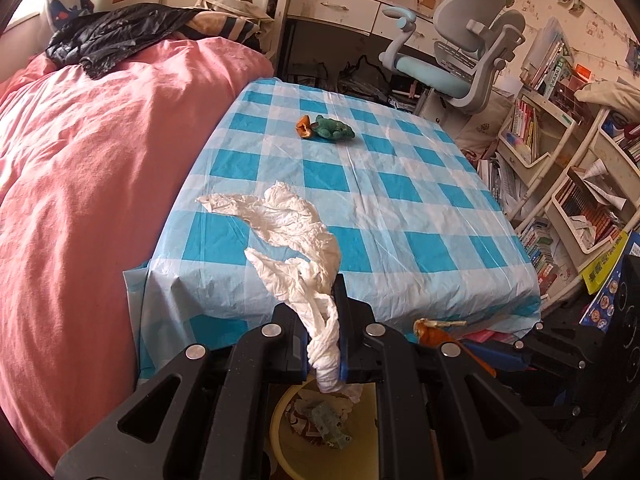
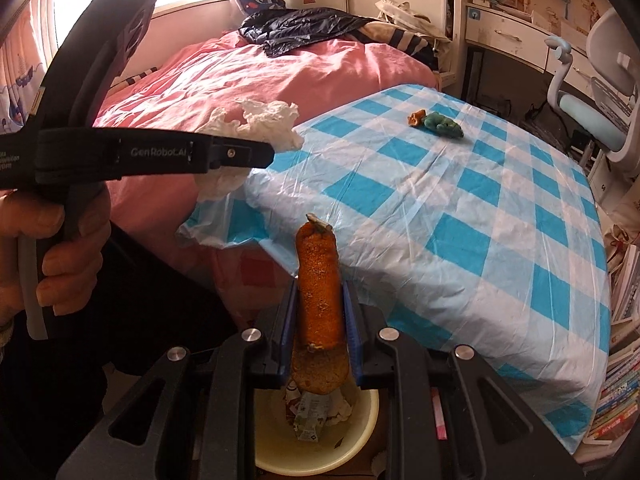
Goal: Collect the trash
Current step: 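Lower both tools over the yellow bin and open them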
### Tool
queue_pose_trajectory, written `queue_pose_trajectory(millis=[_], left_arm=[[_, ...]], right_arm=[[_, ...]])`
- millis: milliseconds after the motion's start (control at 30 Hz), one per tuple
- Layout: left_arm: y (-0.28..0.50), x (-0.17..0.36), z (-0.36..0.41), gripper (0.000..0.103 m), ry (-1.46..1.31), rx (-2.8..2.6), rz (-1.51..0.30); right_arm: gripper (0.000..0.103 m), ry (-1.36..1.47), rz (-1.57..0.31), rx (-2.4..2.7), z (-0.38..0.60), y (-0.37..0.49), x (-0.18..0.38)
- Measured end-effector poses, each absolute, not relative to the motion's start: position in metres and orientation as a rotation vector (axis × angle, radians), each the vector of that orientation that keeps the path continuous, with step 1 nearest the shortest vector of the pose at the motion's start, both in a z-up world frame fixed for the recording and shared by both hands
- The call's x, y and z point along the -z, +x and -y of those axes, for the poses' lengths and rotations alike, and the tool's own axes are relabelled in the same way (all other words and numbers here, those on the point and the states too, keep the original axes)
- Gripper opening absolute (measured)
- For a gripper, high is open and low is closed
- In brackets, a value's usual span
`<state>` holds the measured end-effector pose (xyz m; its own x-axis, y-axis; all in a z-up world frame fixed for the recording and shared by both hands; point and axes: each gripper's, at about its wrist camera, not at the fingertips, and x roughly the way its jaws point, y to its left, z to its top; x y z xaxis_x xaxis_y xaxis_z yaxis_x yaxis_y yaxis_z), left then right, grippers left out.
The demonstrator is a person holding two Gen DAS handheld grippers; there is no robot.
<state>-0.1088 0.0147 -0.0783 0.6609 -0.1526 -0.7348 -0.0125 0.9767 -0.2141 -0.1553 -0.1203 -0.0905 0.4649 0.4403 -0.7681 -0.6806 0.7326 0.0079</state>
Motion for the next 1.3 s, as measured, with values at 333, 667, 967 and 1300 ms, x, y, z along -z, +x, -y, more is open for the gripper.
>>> queue_pose_trajectory(millis=[333, 667, 967, 1300], left_arm=[[-0.121, 0.089, -0.002, 0.010, -0.168, 0.095, -0.878], [-0.133, 0.100, 0.010, 0.010, -0.133, 0.115, -0.913], [-0.141, 0.107, 0.016, 0.010, -0.117, 0.128, -0.941], [-0.146, 0.119, 0.022, 0.018, -0.108, 0.142, -1.002]], right_arm=[[0.023, -0.310, -0.887, -0.693, 0.128, -0.180, 0.109], [0.023, -0.300, -0.922, -0.661, 0.135, -0.186, 0.119], [0.023, -0.296, -0.967, -0.603, 0.144, -0.188, 0.131], [0.024, -0.283, -0.999, -0.590, 0.148, -0.188, 0.138]])
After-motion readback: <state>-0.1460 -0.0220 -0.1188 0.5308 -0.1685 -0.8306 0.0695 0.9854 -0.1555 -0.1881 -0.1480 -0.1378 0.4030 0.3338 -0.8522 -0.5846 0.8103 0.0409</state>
